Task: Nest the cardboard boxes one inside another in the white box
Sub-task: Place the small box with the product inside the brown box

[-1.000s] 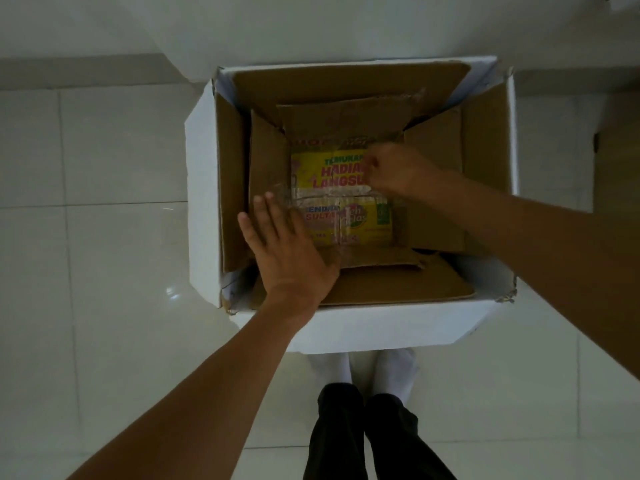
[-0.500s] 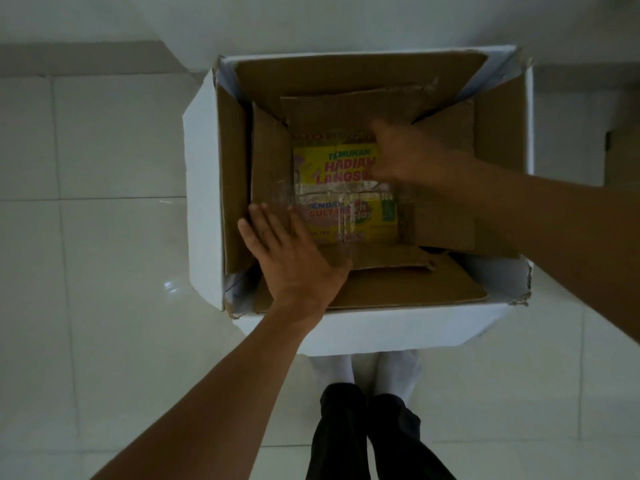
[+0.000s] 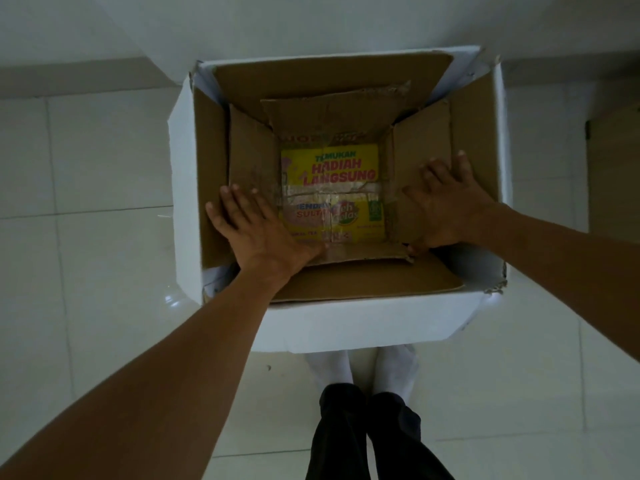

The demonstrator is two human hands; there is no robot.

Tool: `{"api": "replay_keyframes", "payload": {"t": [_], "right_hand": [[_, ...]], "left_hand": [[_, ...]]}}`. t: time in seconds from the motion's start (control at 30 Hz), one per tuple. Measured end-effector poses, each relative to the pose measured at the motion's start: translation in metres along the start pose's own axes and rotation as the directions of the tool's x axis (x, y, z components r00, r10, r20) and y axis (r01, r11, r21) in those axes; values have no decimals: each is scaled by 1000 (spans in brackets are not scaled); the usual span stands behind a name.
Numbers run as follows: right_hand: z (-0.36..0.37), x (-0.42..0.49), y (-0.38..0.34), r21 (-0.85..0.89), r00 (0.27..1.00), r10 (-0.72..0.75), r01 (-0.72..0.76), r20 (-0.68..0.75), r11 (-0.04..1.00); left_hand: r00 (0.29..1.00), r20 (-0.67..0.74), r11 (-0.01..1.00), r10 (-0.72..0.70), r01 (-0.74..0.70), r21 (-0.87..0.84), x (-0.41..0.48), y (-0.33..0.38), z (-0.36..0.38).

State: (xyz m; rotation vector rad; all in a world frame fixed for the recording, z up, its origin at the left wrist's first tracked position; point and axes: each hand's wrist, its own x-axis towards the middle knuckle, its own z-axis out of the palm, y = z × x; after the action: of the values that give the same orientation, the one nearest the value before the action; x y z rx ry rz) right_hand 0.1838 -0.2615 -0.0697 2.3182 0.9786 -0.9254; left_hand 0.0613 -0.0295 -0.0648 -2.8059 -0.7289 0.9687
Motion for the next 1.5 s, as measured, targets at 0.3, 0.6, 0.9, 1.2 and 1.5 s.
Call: {"api": "replay_keyframes", "payload": {"t": [0.3, 0.6, 0.9, 1.2, 1.5], "right_hand": [[1, -28, -15, 188, 955, -62, 120, -289, 975], [12, -57, -6, 328, 891, 206, -68, -405, 942], [37, -67, 2, 948, 741, 664, -135, -97, 289], [59, -57, 3, 994, 757, 653, -92, 27, 65], [84, -85, 35, 992, 746, 666, -61, -28, 110]], "left_hand": [[955, -270, 967, 122, -176, -184, -41, -3, 21], [890, -449, 881, -77, -151, -449, -54, -37, 30], [840, -232, 631, -491, 158, -760, -42, -52, 31], [818, -341, 706, -464, 109, -700, -34, -55, 39], [840, -355, 663, -410, 7, -749, -66, -18, 47]]}}
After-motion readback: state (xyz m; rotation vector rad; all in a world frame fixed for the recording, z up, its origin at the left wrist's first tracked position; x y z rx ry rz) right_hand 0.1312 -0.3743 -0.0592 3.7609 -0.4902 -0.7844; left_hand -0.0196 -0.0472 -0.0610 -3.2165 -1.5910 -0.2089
